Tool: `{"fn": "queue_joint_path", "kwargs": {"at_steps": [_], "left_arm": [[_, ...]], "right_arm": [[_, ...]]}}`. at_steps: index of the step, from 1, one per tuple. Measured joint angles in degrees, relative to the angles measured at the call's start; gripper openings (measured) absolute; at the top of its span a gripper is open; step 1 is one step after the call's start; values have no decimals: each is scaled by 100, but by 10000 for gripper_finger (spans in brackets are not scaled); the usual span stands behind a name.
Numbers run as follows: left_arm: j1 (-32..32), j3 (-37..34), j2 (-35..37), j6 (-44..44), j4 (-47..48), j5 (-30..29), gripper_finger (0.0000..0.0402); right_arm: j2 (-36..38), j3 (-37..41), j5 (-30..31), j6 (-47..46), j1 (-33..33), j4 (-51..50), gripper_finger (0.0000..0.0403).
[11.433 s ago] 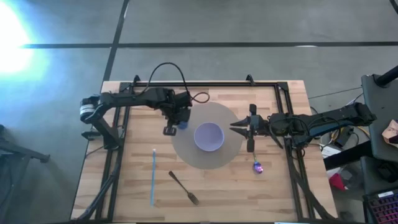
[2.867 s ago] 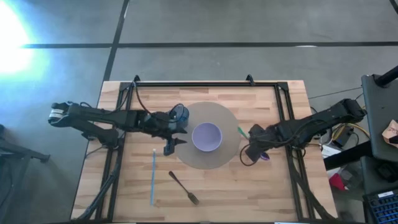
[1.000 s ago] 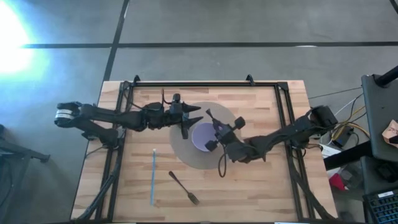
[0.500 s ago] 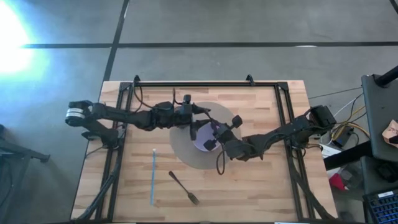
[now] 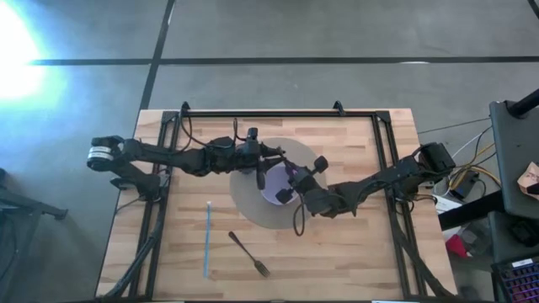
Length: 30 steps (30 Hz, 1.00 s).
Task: Pick & Place Utensil
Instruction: Put the purple spoon into the purple bowl
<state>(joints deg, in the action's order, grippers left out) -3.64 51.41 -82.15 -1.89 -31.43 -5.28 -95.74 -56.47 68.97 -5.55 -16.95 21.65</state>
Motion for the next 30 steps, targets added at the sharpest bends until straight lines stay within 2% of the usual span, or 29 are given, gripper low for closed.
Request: {"fn": "queue_joint_path", "kwargs": {"at_steps": [4,9,23,30], "left_arm": [[-2,-1,0,31,41,-3,35],[-2,1,0,164,31,-2,6],[-7,1,0,213,41,0,1],[-17,0,0,291,173,-45,1]], "right_arm": [[0,0,0,-1,0,15,13],[0,-11,-42,2,4,11,13],[0,-15,-46,335,4,2,15],[131,-22,-58,451,-7,-39,73]]}}
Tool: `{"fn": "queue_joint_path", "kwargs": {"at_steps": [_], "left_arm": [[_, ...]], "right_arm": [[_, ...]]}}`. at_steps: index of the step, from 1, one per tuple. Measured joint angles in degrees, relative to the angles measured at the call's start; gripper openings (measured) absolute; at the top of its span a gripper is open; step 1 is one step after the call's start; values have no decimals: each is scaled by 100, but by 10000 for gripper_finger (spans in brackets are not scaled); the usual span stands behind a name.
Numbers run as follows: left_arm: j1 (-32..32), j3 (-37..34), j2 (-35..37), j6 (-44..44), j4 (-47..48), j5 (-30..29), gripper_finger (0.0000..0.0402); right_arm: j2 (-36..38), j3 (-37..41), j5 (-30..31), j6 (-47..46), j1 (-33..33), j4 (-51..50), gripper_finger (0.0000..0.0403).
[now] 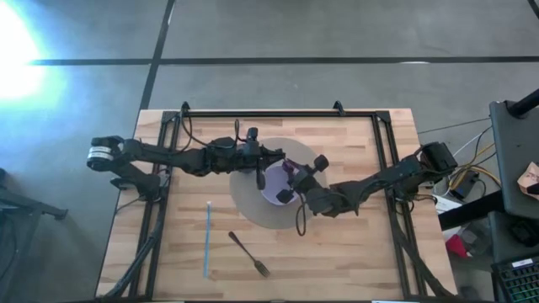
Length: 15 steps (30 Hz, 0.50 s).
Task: Pick & Place Utensil
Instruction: Put the purple spoon into the purple bowl
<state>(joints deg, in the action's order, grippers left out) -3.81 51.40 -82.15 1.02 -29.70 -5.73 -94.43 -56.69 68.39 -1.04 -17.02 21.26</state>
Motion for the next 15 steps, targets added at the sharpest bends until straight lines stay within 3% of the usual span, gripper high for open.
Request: {"fn": "queue_joint_path", "kwargs": {"at_steps": [7,15], "left_arm": [[4,70,0,62,480,-95,0],[4,202,0,-69,1081,1,0]], "right_arm": [[502,-2,-204,-26,-170,-883,127],[1504,1,-1986,-370,-213,-2236,144]]}}
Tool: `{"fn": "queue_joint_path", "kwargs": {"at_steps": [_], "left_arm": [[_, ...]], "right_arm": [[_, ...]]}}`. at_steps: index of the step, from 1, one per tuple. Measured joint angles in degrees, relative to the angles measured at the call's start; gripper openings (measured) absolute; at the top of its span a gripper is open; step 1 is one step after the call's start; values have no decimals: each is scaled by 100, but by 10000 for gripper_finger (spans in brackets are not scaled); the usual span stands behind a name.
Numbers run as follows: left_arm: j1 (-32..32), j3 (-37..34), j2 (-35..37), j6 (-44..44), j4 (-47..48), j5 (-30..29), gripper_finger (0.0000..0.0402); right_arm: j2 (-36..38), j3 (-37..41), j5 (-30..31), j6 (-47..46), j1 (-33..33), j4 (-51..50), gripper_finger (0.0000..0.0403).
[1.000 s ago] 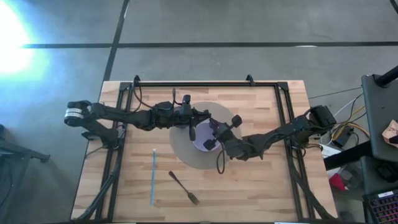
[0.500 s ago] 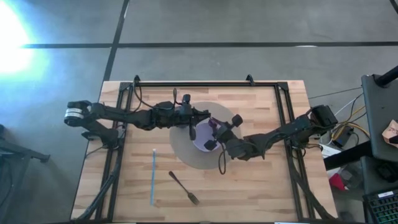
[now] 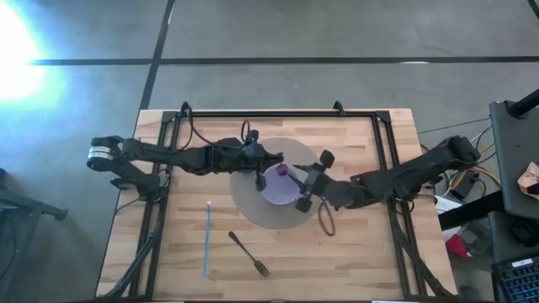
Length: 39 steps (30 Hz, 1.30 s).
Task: Pick & Place Utensil
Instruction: Put the purple spoon into the purple bowl
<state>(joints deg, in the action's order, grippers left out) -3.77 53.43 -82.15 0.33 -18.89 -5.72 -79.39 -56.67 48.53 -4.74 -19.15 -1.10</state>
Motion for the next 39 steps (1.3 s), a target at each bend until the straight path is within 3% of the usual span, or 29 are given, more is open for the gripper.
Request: {"fn": "queue_joint_path", "kwargs": {"at_steps": [9,15,20,29,33,39], "left_arm": [[2,94,0,-70,126,923,0],[5,99,0,165,143,1095,0],[2,101,0,331,142,1113,0],[2,99,0,445,156,1180,0],[2,99,0,447,154,1222,0],[2,97,0,451,146,1221,0]], "right_arm": [[722,119,-1255,1201,72,-24,131],[729,130,-1286,1248,377,204,135],[526,130,-2031,1247,707,473,143],[352,132,-2161,1227,941,907,153],[255,91,-2542,1230,1004,1096,149],[83,81,-2607,1224,1101,1365,136]]}}
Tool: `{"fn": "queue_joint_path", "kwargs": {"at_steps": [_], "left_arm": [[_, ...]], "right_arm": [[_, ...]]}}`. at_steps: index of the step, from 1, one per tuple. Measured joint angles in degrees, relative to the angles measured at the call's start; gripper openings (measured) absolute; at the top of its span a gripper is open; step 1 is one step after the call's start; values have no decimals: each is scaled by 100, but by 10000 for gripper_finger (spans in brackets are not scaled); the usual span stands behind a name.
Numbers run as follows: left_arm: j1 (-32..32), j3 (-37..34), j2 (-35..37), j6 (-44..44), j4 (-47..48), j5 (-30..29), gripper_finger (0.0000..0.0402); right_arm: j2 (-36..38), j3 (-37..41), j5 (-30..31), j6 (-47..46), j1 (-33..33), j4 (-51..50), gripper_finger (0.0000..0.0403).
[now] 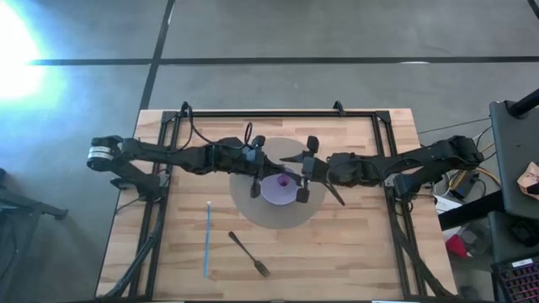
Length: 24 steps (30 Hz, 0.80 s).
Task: Pick & Place Utensil
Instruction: Put the purple spoon into the purple bowl
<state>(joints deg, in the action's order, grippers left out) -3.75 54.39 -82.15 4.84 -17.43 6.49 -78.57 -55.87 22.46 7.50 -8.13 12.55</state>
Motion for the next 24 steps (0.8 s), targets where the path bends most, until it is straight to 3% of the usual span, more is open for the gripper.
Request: {"fn": "queue_joint_path", "kwargs": {"at_steps": [5,12,24], "left_arm": [[0,-2,0,0,10,-1,0],[4,-7,0,27,50,2,0],[0,-7,0,103,35,-16,21]], "right_arm": [[-33,5,-22,1,10,-31,103],[-2,5,-74,-19,10,-27,21],[2,5,-55,-111,6,-45,11]]}}
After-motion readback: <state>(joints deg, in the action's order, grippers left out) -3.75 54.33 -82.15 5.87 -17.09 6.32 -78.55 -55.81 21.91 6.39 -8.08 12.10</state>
